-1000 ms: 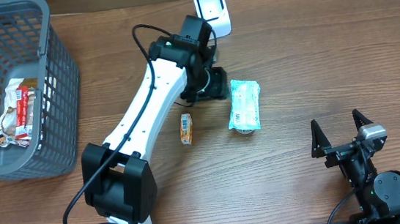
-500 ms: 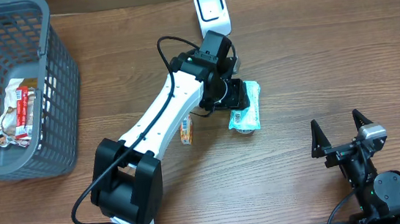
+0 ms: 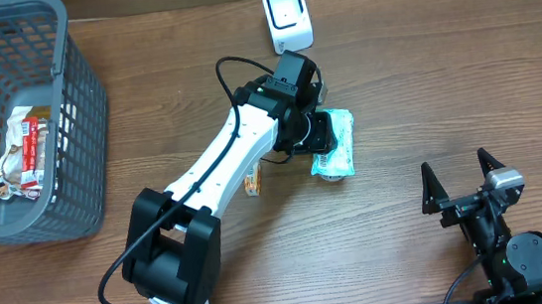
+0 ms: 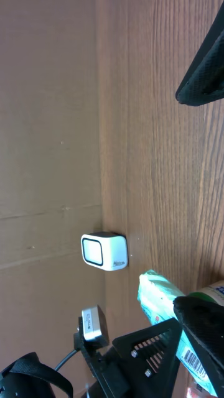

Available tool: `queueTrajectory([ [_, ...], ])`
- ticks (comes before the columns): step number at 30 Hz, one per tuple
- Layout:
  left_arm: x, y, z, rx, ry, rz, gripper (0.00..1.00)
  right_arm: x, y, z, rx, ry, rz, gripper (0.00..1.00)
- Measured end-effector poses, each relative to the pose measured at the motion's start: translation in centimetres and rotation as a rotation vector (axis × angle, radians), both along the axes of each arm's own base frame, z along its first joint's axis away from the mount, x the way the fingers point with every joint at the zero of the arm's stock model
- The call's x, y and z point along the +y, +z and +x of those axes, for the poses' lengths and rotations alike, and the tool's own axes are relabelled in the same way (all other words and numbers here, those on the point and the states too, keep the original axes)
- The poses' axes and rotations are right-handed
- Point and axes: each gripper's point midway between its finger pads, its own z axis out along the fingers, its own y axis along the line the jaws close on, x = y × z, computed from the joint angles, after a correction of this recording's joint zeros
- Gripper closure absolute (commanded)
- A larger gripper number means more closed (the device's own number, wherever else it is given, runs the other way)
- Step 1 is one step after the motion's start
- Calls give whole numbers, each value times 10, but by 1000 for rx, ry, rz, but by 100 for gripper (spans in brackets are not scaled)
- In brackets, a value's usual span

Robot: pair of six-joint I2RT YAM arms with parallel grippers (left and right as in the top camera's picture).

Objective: Scan the item barcode

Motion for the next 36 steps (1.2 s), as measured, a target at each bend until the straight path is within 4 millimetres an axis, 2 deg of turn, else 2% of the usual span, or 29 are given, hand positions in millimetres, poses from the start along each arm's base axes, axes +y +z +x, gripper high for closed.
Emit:
queueTrajectory([
  [2, -1, 1, 0, -2, 0, -6, 96, 0, 0, 0, 0, 0, 0, 0],
  [10, 2, 3, 2, 0, 8, -12, 96, 0, 0, 0, 1, 1, 0, 0],
  [18, 20, 9, 9, 46, 48, -73, 96, 0, 0, 0, 0, 0, 0, 0],
  [21, 31, 21, 15, 31, 75, -98, 96, 0, 0, 0, 1, 0, 0, 0],
  [24, 44, 43, 19, -9, 96, -130, 96, 0, 0, 0, 0, 0, -1, 0],
  [27, 56, 69, 18, -47, 119, -157, 96, 0, 0, 0, 0, 0, 0, 0],
  [29, 61, 75, 14, -48, 127, -151, 96, 0, 0, 0, 0, 0, 0, 0],
  [36, 91, 57, 0, -18, 173, 59, 96, 0, 0, 0, 0, 1, 0, 0],
])
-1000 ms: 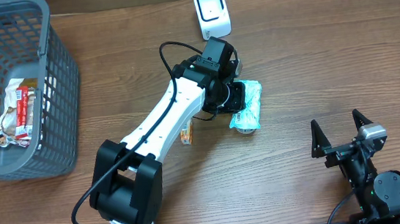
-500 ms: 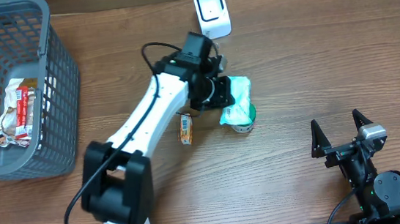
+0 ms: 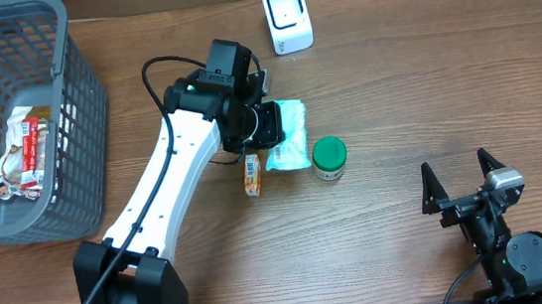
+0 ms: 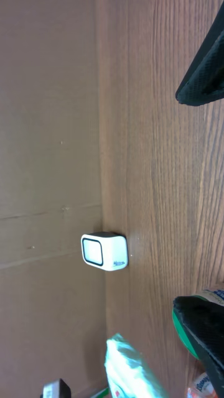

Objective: Scan the item barcode

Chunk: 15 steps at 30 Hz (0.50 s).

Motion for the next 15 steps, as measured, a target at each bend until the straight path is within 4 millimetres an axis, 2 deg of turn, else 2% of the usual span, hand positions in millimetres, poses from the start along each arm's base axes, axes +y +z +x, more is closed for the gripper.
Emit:
queueTrajectory([
  [3, 8, -8, 1, -5, 13, 86, 96, 0, 0, 0, 0, 0, 0, 0],
  [7, 7, -22, 2, 7, 12, 145, 96, 0, 0, 0, 0, 0, 0, 0],
  [15, -21, -65, -10, 87, -60, 211, 96, 0, 0, 0, 0, 0, 0, 0],
])
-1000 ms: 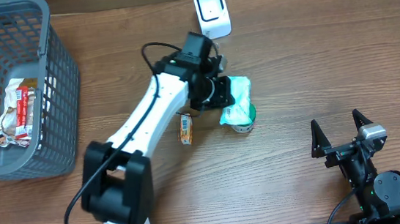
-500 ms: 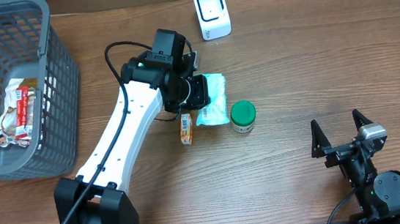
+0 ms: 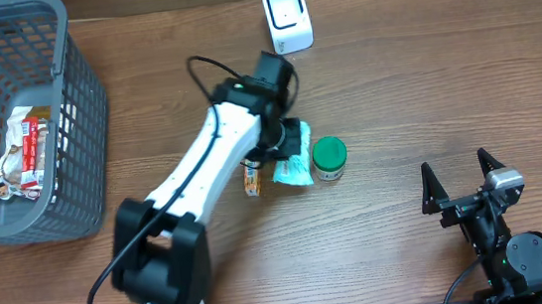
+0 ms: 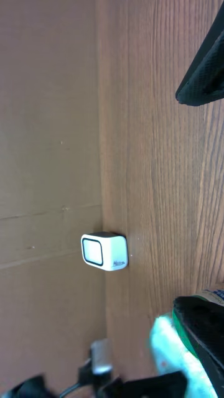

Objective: Scan the item barcode

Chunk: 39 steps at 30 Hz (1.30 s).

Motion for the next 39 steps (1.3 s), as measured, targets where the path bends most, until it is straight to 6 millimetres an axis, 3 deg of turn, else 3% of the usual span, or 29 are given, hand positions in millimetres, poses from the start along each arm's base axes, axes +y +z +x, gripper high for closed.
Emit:
queueTrajectory([
  [5, -17, -16, -8, 29, -31, 8, 96, 0, 0, 0, 0, 0, 0, 0],
  [15, -39, -12, -12, 56, -15, -97, 96, 0, 0, 0, 0, 0, 0, 0],
  [30, -11, -22, -7, 9, 52, 62, 94, 0, 0, 0, -1, 0, 0, 0],
  [34, -4, -38, -16, 34, 73, 83, 83, 0, 0, 0, 0, 0, 1, 0],
  [36, -1, -43, -19, 43, 82, 93, 60, 0, 0, 0, -1, 0, 0, 0],
  [37, 0, -44, -20, 45, 84, 95, 53, 0, 0, 0, -1, 0, 0, 0],
  [39, 0, -44, -20, 43, 87, 93, 50, 0, 0, 0, 0, 0, 0, 0],
])
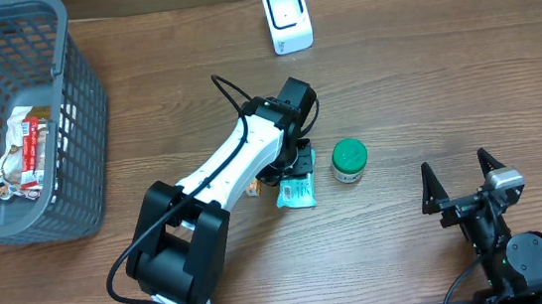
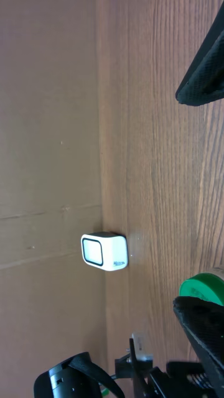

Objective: Scan the item barcode

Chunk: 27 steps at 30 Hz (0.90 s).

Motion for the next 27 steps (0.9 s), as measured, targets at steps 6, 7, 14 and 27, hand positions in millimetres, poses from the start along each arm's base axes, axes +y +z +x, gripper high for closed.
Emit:
queueTrajectory([
  [6, -4, 7, -2, 19, -6, -18, 48, 0, 0, 0, 0, 0, 0, 0],
  [7, -5, 11, -1, 19, -6, -22, 48, 0, 0, 0, 0, 0, 0, 0],
  [14, -2, 65, 27, -41, 7, -33, 45, 0, 0, 0, 0, 0, 0, 0],
  [27, 67, 79, 26, -5, 23, 191, 13, 0, 0, 0, 0, 0, 0, 0],
])
